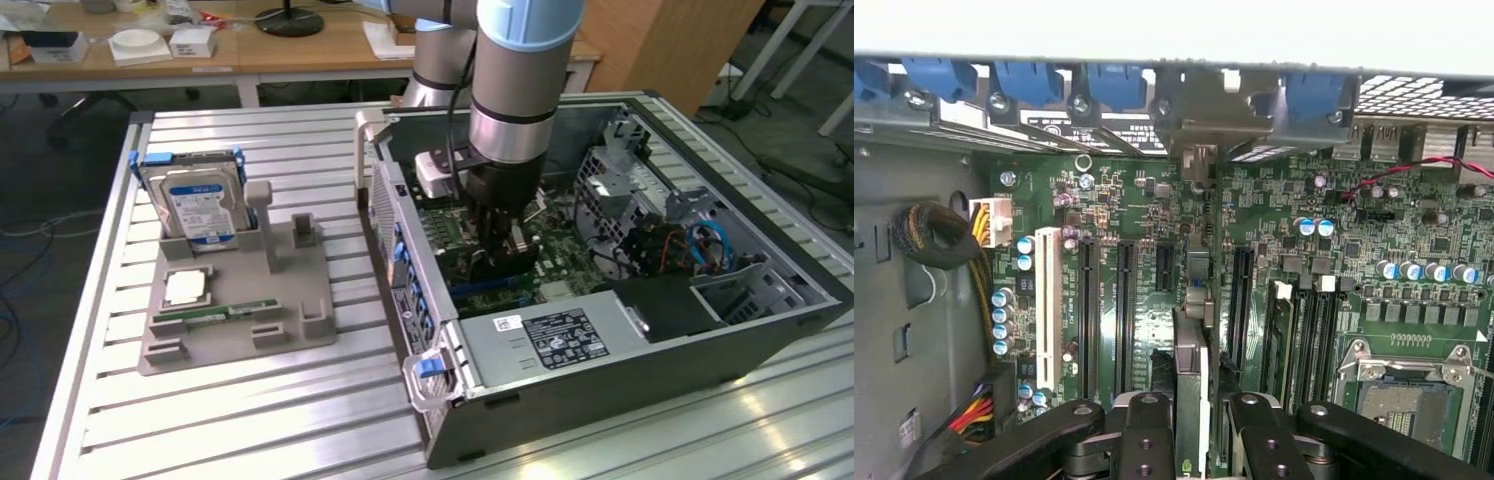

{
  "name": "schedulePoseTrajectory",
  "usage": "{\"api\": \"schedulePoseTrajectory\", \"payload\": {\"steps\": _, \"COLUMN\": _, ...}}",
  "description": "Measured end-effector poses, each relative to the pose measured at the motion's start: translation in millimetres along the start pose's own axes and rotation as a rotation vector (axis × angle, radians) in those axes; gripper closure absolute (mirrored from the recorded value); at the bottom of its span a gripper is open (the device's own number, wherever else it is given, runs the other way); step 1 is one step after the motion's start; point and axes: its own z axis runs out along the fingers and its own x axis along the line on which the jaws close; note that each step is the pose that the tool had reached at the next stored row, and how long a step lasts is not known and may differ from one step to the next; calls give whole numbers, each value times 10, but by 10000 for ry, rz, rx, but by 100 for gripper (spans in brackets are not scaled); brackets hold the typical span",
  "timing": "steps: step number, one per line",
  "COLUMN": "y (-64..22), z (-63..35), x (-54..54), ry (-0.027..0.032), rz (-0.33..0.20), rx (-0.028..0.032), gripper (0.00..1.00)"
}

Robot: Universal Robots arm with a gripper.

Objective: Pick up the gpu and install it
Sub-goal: 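Insert the gpu into the slot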

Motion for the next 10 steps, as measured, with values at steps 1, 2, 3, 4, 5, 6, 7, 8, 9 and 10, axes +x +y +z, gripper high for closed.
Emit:
{"api": "schedulePoseTrajectory", "payload": {"steps": 1, "y": 0, "z": -1, "x": 0, "ry": 1, "rz": -1, "rx": -1, "gripper": 74}}
{"api": "schedulePoseTrajectory", "payload": {"steps": 2, "y": 1, "z": 0, "x": 0, "ry": 1, "rz": 0, "rx": -1, "gripper": 74}}
{"api": "schedulePoseTrajectory", "payload": {"steps": 3, "y": 2, "z": 0, "x": 0, "ry": 1, "rz": 0, "rx": 0, "gripper": 74}}
{"api": "schedulePoseTrajectory", "payload": {"steps": 4, "y": 2, "z": 0, "x": 0, "ry": 2, "rz": 0, "rx": -1, "gripper": 74}}
{"api": "schedulePoseTrajectory", "payload": {"steps": 5, "y": 2, "z": 0, "x": 1, "ry": 2, "rz": 1, "rx": -1, "gripper": 74}}
{"api": "schedulePoseTrajectory", "payload": {"steps": 6, "y": 2, "z": 0, "x": 1, "ry": 2, "rz": 0, "rx": -2, "gripper": 74}}
{"api": "schedulePoseTrajectory", "payload": {"steps": 7, "y": 2, "z": 1, "x": 0, "ry": 1, "rz": 0, "rx": -1, "gripper": 74}}
{"api": "schedulePoseTrajectory", "payload": {"steps": 8, "y": 2, "z": 1, "x": 0, "ry": 1, "rz": 0, "rx": -1, "gripper": 74}}
{"api": "schedulePoseTrajectory", "payload": {"steps": 9, "y": 2, "z": 1, "x": 0, "ry": 1, "rz": -5, "rx": -1, "gripper": 74}}
{"api": "schedulePoseTrajectory", "payload": {"steps": 10, "y": 2, "z": 2, "x": 0, "ry": 0, "rz": -20, "rx": -1, "gripper": 74}}
